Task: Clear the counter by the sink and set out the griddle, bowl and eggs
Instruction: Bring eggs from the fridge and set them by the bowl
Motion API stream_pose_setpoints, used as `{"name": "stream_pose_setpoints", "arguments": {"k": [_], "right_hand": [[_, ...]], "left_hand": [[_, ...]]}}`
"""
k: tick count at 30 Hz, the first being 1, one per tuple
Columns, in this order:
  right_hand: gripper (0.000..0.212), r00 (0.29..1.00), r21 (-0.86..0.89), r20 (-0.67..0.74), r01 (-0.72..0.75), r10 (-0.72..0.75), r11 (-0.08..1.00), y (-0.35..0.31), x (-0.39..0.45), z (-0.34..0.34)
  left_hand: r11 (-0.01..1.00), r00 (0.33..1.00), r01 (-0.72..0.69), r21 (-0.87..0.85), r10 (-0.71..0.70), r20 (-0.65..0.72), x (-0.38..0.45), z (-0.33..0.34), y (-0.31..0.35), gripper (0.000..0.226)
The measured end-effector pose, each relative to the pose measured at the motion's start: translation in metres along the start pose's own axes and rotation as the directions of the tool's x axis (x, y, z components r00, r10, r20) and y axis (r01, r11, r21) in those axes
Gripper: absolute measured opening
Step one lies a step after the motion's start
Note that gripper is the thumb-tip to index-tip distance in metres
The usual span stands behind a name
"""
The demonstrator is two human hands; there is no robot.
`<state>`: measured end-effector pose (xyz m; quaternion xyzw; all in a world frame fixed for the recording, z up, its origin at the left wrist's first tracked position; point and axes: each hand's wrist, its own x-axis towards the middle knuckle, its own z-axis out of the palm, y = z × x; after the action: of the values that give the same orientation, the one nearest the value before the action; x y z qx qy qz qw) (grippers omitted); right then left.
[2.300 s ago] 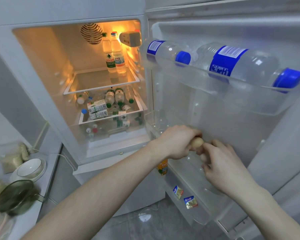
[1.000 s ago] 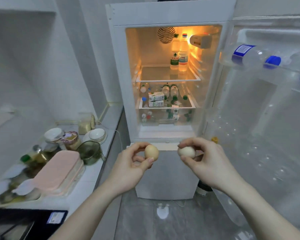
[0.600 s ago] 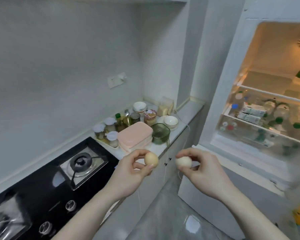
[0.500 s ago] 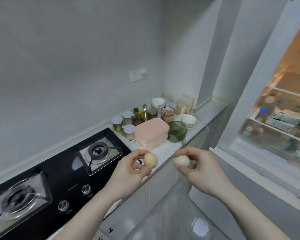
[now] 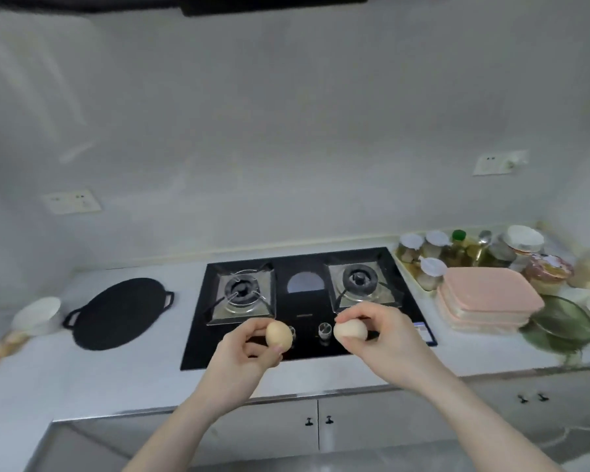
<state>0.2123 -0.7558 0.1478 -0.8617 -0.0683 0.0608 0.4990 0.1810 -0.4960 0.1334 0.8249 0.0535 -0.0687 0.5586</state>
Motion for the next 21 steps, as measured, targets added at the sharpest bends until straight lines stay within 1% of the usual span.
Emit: {"name": "stream_pose_setpoints", "arguments": {"k": [5,10,16,21], "right_hand": [[0.019,0.988,0.005,0.139,0.071,-0.071,0.997,-0.048,0.024,0.087],[0.02,0.965,0.028,0.228,0.129,-0.132,0.991,-0.084,0.039,0.174],[0.023,0.939,0.055,0.325,0.1,-0.113,0.993,-0.111,0.053,0.266],[0.02,0.893,0.038,0.439,0.094,-0.101,0.995,-0.131,0.071,0.326]], "left_hand": [[0.998,0.986,0.061,-0.016,-0.063,-0.157,-0.031,-0.079,-0.038,0.025],[0.994,0.965,0.102,-0.043,-0.11,-0.239,-0.053,-0.149,-0.084,0.025],[0.982,0.932,0.144,-0.121,-0.176,-0.318,-0.076,-0.214,-0.134,0.023],[0.968,0.88,0.188,-0.165,-0.241,-0.409,-0.093,-0.262,-0.165,0.021]]}}
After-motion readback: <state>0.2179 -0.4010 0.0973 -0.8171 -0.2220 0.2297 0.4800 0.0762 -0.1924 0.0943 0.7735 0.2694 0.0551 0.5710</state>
